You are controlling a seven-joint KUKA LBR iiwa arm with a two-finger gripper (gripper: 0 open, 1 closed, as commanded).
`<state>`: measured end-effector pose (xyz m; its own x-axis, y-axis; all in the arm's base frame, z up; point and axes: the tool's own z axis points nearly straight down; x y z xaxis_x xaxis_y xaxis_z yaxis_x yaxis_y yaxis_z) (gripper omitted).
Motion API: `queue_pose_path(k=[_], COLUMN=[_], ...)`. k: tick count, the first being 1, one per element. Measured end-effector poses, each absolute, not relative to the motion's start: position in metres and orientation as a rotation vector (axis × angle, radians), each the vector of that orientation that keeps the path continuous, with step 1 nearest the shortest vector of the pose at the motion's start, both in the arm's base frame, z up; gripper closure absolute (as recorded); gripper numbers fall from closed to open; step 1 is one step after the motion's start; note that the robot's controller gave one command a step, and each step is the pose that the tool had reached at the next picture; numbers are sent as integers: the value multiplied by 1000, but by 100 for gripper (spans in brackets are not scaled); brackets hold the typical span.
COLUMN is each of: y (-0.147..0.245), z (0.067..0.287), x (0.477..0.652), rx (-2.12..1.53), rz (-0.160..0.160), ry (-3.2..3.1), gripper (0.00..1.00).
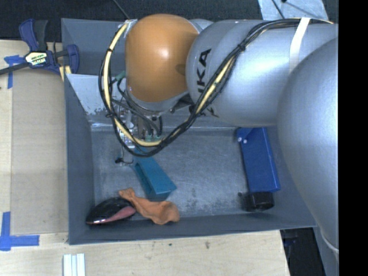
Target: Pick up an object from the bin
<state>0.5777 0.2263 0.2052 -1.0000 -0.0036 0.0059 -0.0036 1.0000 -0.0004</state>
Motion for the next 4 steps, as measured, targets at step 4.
queue_pose_path(k=[4], y=[214], z=[125], x=[485], rx=[90], rz=[-4], ry=[-3145], gripper=[0])
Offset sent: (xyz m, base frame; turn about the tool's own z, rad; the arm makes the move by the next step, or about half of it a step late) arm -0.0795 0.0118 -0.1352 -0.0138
